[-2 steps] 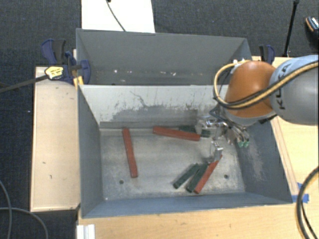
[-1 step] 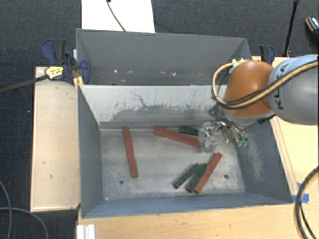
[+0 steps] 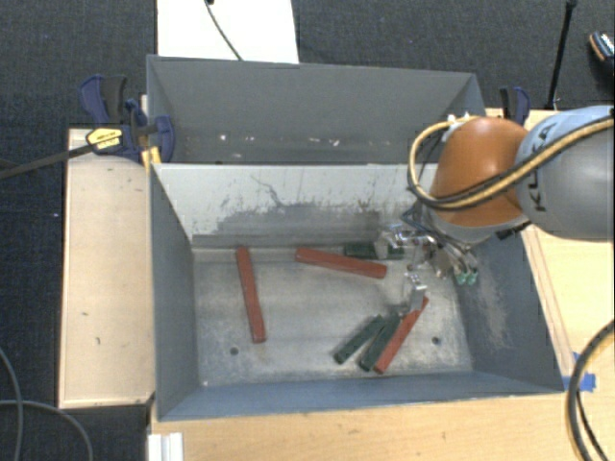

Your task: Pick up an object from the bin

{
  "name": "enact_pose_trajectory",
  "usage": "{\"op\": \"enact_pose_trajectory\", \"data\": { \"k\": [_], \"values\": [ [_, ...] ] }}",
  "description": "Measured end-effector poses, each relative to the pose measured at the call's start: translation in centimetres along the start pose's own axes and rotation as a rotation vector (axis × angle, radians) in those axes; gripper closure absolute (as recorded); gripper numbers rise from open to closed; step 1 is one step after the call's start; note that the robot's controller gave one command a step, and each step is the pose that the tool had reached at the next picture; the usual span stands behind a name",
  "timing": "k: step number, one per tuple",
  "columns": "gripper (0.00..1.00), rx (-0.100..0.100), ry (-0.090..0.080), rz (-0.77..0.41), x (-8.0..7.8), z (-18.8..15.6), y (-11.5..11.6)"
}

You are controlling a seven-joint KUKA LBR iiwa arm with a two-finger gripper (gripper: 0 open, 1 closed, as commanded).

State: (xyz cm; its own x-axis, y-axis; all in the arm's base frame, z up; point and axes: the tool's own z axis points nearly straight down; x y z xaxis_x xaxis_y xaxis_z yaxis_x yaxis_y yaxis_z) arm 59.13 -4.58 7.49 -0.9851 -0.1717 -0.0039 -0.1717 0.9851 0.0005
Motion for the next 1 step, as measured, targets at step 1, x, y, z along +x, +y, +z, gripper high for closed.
{"op": "enact_pose_trajectory", "data": {
  "k": [1],
  "values": [
    [0.0,0.001,0.001,0.024,-0.5,0.28,1.72]
  ]
}}
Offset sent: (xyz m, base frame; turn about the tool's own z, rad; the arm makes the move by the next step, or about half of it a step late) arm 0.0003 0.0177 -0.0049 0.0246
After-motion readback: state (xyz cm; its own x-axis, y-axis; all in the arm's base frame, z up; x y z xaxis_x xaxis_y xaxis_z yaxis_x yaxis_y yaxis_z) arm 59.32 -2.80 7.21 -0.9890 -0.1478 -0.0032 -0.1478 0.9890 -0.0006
